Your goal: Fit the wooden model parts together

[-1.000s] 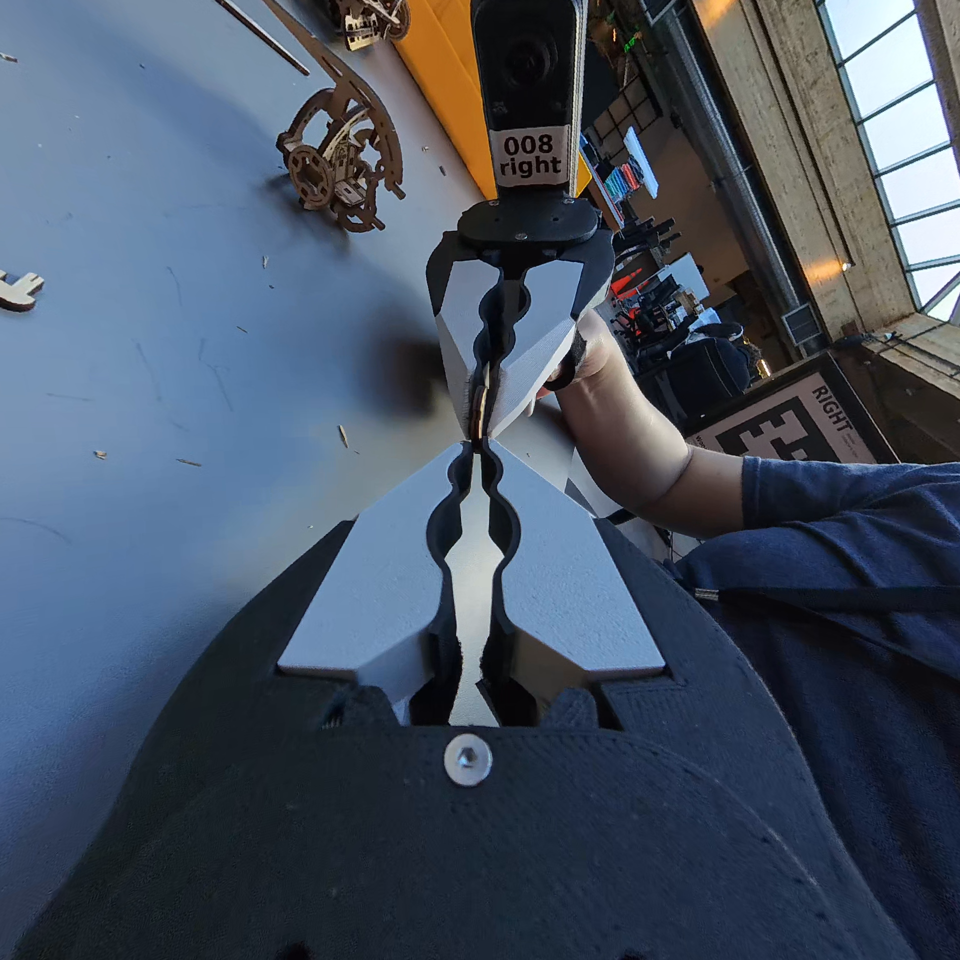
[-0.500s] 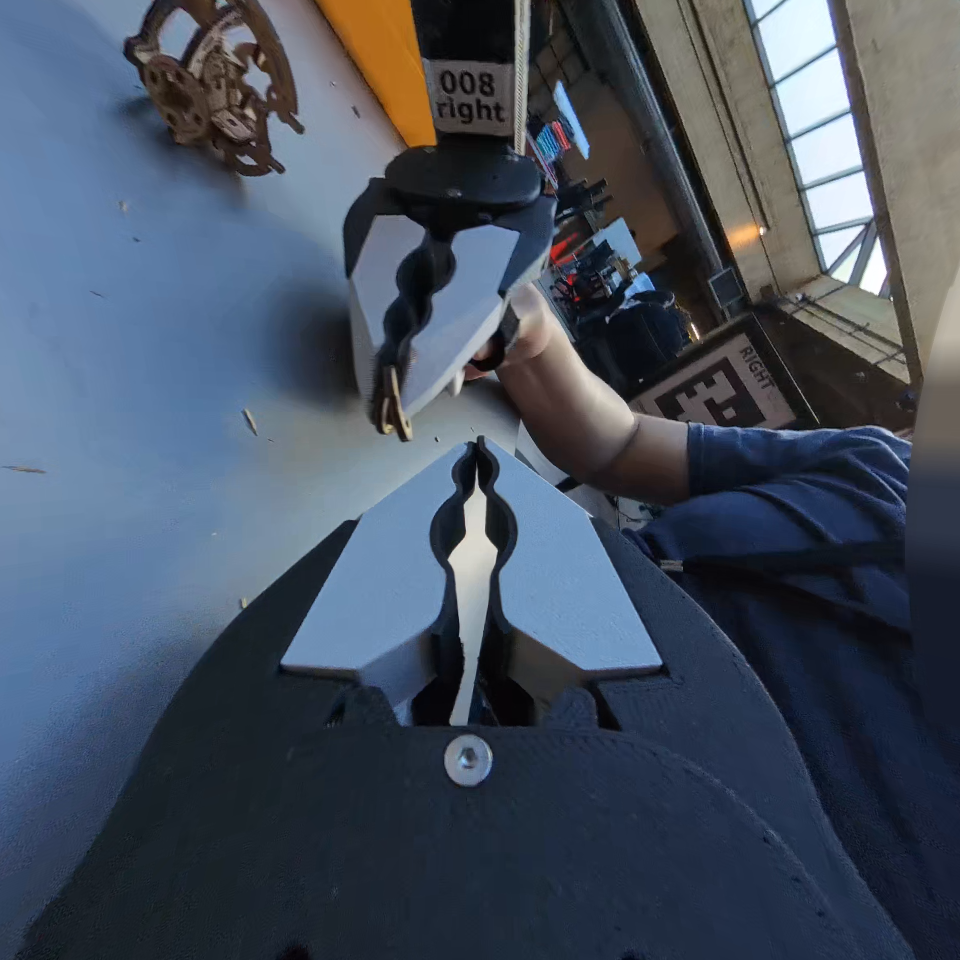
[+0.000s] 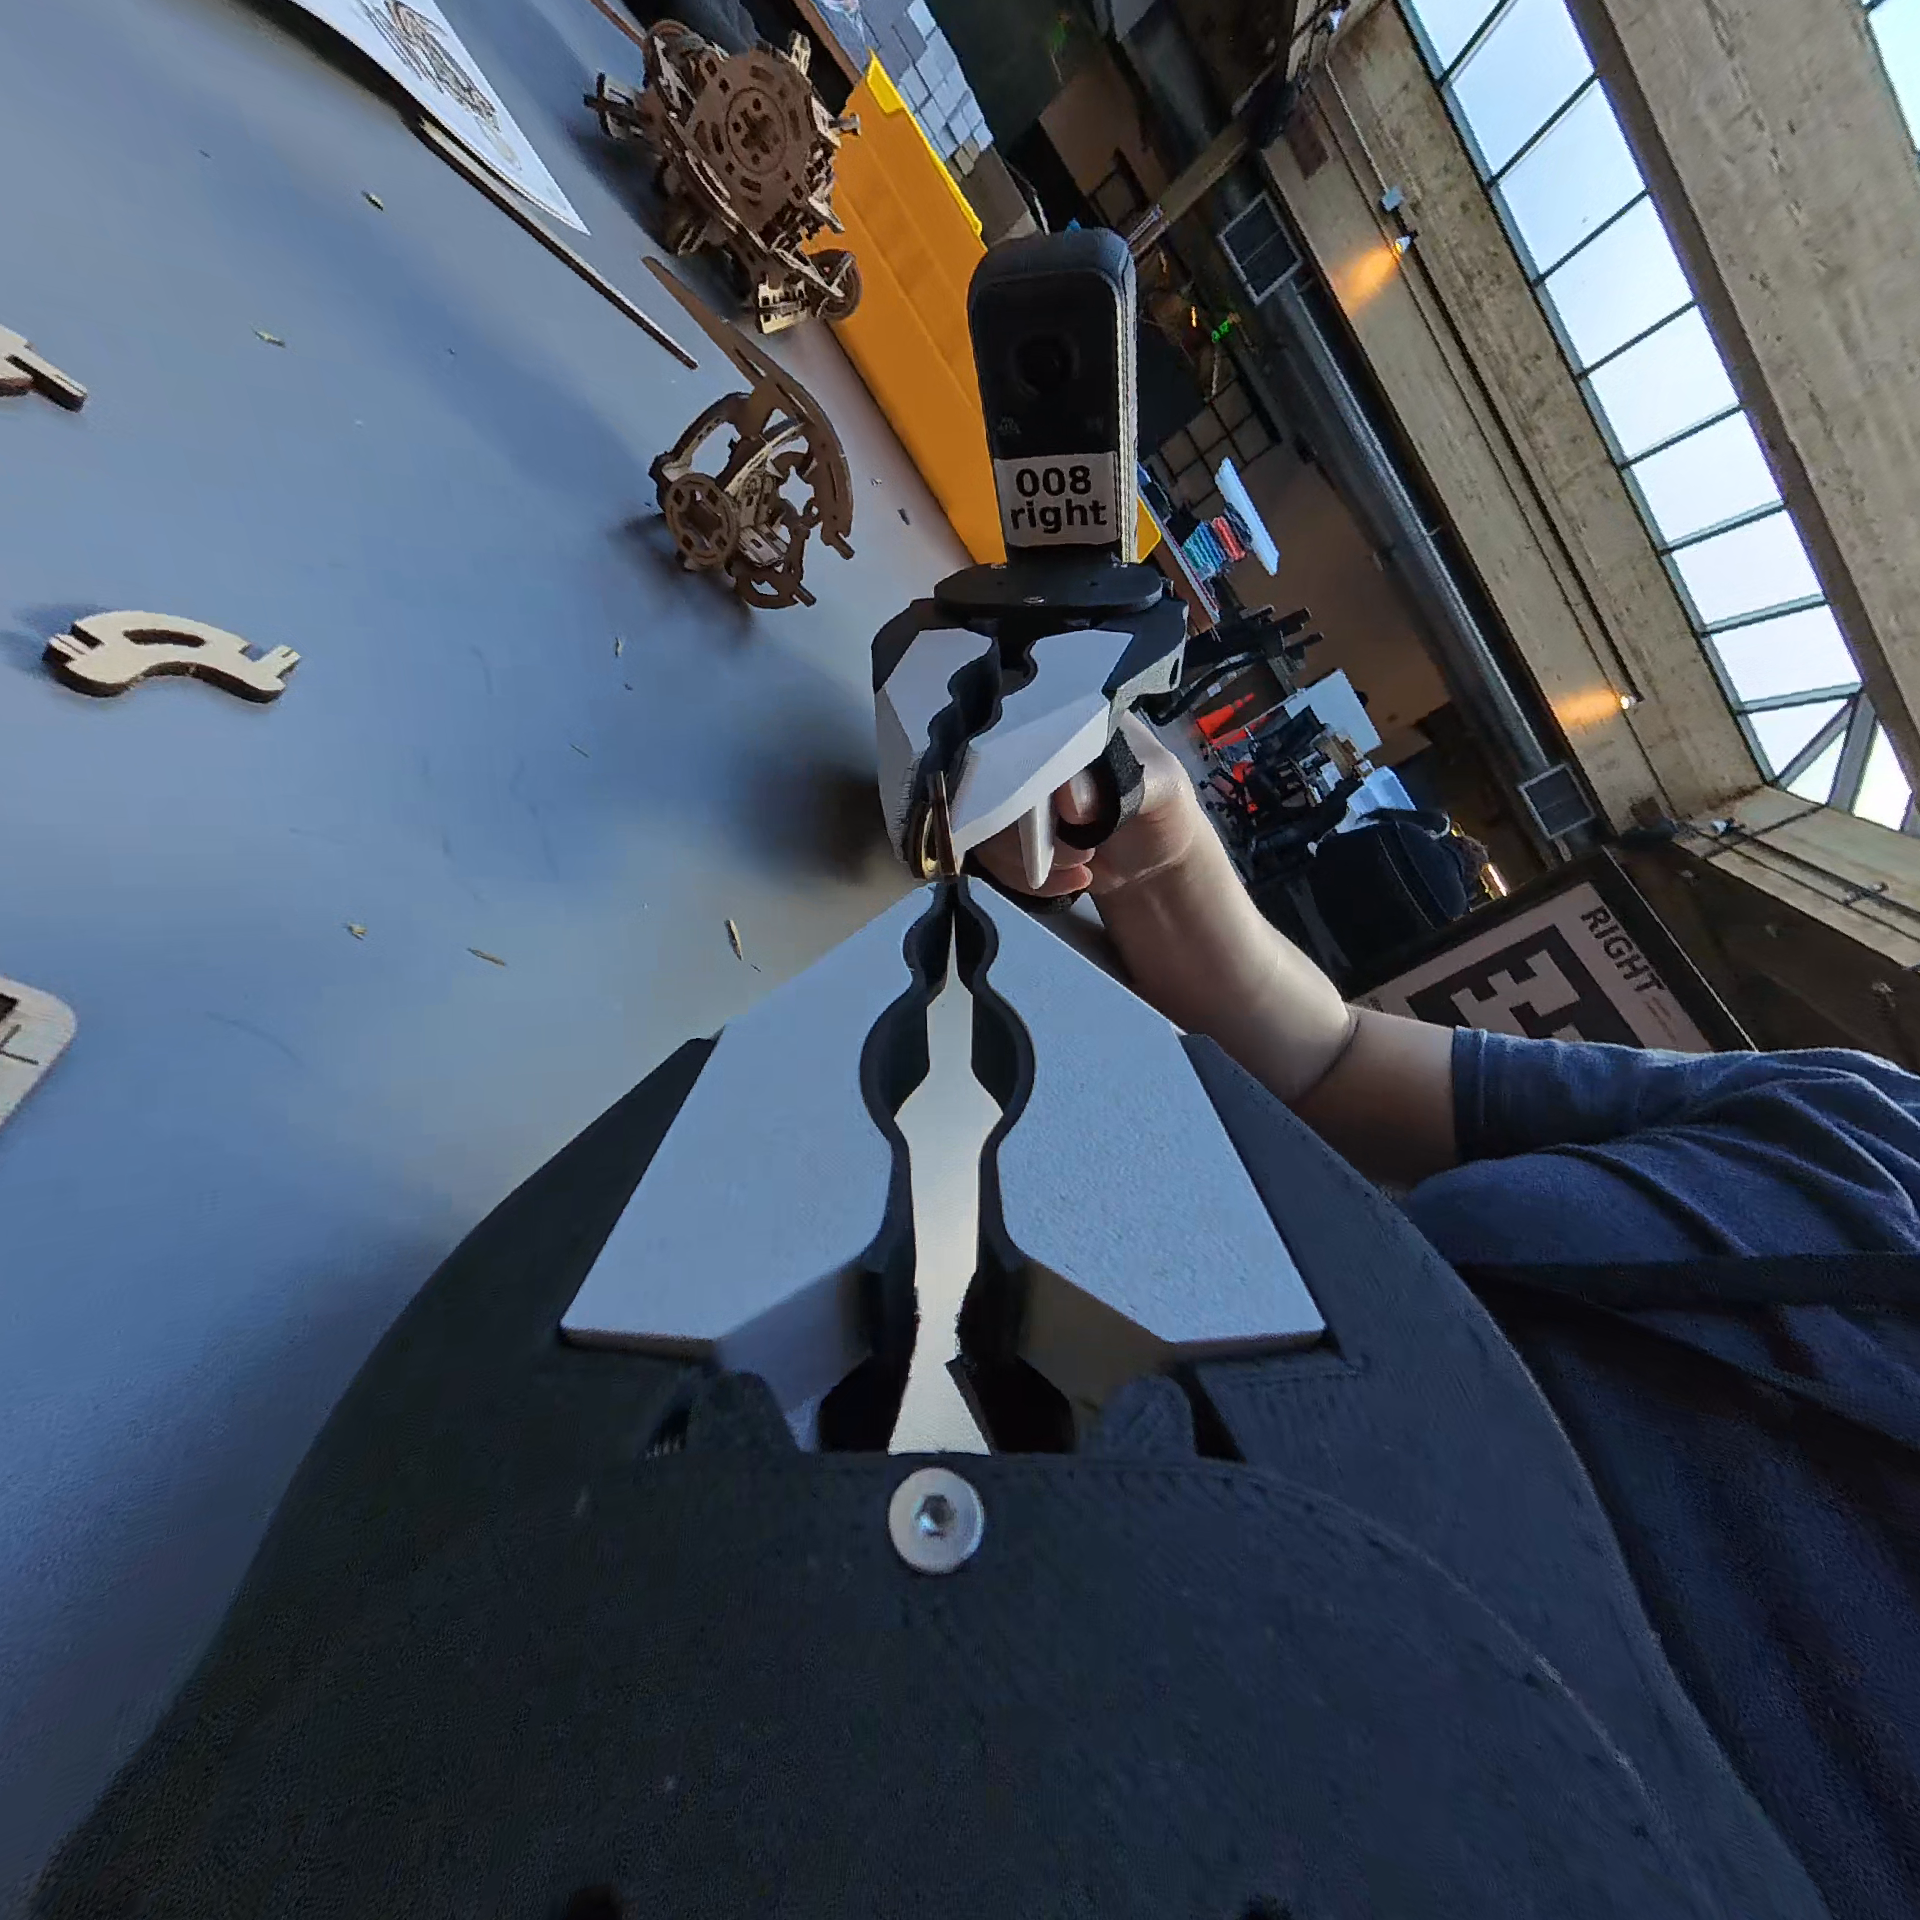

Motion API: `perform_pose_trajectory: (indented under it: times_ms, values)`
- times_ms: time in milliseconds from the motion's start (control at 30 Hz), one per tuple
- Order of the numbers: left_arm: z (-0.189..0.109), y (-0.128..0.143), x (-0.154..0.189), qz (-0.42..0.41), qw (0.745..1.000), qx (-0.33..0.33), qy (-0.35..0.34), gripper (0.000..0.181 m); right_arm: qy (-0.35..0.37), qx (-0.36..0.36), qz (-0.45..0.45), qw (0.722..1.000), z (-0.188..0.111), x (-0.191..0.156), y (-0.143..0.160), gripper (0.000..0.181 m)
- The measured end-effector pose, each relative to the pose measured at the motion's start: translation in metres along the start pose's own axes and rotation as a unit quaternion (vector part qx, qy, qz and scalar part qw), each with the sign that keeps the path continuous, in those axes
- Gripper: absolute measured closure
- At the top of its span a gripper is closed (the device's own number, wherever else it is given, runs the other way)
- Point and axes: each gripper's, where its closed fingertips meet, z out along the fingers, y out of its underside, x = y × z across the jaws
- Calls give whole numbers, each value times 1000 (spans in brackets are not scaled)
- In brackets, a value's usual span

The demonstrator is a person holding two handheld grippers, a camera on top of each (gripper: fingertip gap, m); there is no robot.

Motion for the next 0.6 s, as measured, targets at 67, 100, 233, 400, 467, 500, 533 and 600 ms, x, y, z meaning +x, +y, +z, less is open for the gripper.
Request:
perform_pose_trajectory:
  times_ms: [67, 100, 233, 400, 467, 500, 533, 600]
  values:
    - [-1, -3, -1, -5, 1000, 12, -1, 181, 4, 17, -8, 1000, -2, -1, -3, 181]
    - [0, -3, -1, -5, 1000, 13, -3, 179, 5, 27, -17, 999, -4, -2, -5, 181]
    - [6, 3, 2, 4, 1000, -2, -4, 165, -1, 42, -23, 999, -5, -4, -8, 180]
    - [7, -1, 2, 14, 1000, 17, -19, 156, -24, 44, -18, 999, -5, -10, -8, 180]
    - [7, -3, 2, 18, 999, 21, -19, 152, -41, 53, -13, 998, -7, -14, -11, 180]
    - [7, -4, 3, 20, 999, 27, -16, 153, -62, 61, -3, 996, -8, -18, -13, 181]
    - [7, -6, 5, 23, 999, 33, -11, 153, -89, 71, 14, 993, -10, -24, -16, 180]
    - [6, -9, 8, 30, 999, 44, -3, 154, -158, 82, 52, 983, -15, -39, -20, 181]
